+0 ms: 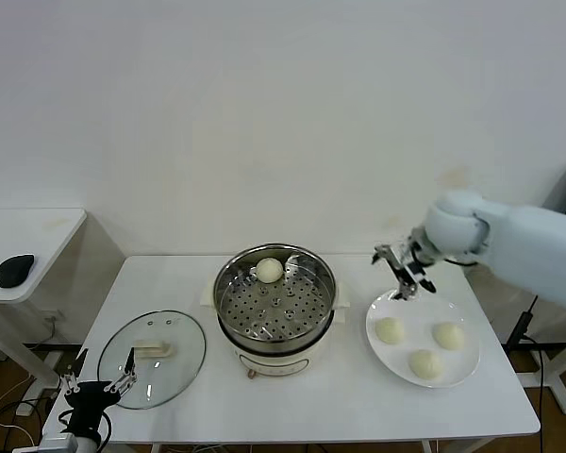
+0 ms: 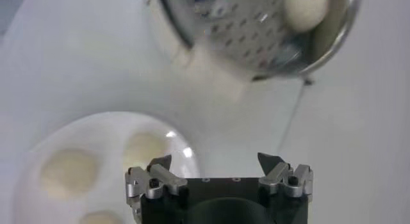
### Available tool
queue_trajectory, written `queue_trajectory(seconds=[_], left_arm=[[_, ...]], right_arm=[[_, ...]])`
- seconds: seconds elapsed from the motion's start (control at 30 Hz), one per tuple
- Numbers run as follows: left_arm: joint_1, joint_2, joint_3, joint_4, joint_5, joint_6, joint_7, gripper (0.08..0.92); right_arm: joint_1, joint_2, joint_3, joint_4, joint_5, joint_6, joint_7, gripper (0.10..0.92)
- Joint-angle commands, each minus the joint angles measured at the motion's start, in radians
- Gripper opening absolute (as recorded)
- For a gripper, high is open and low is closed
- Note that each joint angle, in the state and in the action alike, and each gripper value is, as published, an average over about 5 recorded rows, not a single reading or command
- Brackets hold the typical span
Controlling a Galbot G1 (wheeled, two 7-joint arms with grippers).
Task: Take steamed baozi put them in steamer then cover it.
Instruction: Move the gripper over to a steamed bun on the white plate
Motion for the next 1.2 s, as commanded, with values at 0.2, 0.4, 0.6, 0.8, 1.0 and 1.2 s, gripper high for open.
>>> queue_trajectory(seconds=[0.2,0.4,0.6,0.8,1.0,1.2], left_arm=[[0.004,0.004,-0.003,0.011,0.001,0.0,0.0,0.823],[0.003,0.006,-0.009,0.013,0.001,0.001,0.001,0.823],[-0.002,0.006,-0.006,0.021,0.001,0.001,0.001,0.823],[-0.005,0.011,-0.009,0.03,0.001,0.0,0.001,0.823],[-0.006,0.01,-0.009,0.034,0.001,0.0,0.001,0.823],[-0.009,0.007,-0.009,0.037,0.002,-0.001,0.001,0.823]], right_arm=[[-0.314,-0.007,0.194,-0.129,-0.064,-0.031,0.014,0.823],[-0.365,0.053,0.215,-0.205,-0.062,-0.028,0.027,0.823],[-0.412,0.098,0.248,-0.253,-0.061,-0.033,0.041,0.823],[-0.425,0.117,0.253,-0.27,-0.072,-0.044,0.046,0.823],[-0.444,0.134,0.269,-0.286,-0.082,-0.054,0.047,0.804],[-0.45,0.143,0.284,-0.303,-0.092,-0.056,0.047,0.718]])
